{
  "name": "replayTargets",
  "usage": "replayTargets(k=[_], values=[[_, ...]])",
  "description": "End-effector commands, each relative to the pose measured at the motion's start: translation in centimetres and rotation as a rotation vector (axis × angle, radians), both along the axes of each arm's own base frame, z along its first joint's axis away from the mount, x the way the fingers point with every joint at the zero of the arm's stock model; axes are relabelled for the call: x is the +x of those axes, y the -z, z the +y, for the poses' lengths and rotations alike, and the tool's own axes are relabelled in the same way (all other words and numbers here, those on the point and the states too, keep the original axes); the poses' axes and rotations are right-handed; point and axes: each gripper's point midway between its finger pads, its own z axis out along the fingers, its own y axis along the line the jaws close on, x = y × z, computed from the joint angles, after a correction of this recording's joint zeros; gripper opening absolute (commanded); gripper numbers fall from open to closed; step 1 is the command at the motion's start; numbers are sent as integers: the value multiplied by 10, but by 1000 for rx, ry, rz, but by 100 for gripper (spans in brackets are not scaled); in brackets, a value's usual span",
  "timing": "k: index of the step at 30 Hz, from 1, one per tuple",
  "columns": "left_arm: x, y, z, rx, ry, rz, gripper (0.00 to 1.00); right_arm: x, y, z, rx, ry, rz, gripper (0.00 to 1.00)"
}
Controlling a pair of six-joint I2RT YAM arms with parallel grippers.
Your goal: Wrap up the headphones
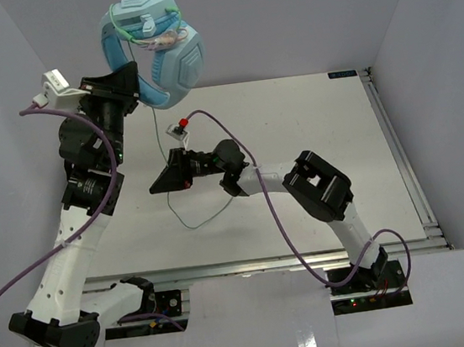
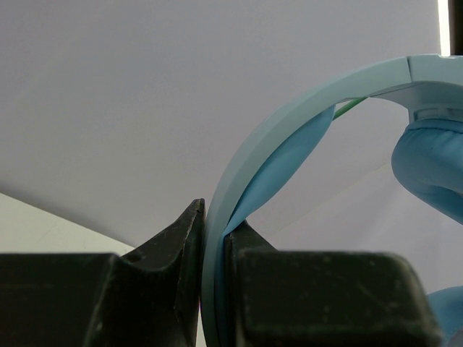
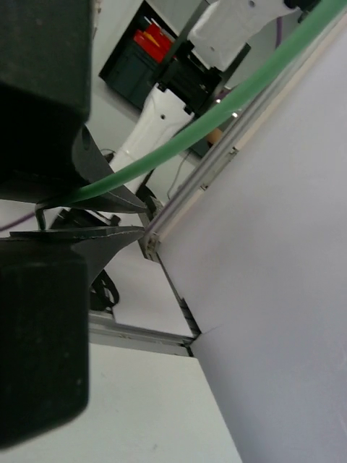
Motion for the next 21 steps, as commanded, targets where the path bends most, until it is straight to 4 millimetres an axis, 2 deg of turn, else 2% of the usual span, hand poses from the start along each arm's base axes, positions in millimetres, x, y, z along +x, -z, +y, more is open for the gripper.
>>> replayTargets(k=[1, 4, 6, 9, 14, 15, 18, 20, 21], values=[[-6, -40, 26, 24, -147, -98, 0, -81, -119, -97, 530, -68, -465, 19], [4, -38, 36, 79, -234, -89, 0, -102, -128, -122, 542, -62, -554, 17], [13, -34, 42, 116, -292, -75, 0, -106, -113, -126, 450, -55, -562, 16], [17, -33, 47, 172, -341, -68, 0, -119, -116, -143, 431, -63, -637, 15], [24, -28, 56, 258, -420, -42, 0, -120, -112, -146, 369, -74, -712, 12], [26, -27, 60, 286, -447, -33, 0, -118, -107, -143, 335, -81, -720, 12], [37, -16, 62, 372, -493, -3, 0, -97, -108, -129, 241, -42, -768, 10], [43, -9, 62, 432, -509, 19, 0, -75, -76, -115, 44, -19, -783, 10], [48, -3, 62, 462, -512, 36, 0, -68, -72, -113, -52, 2, -756, 10]])
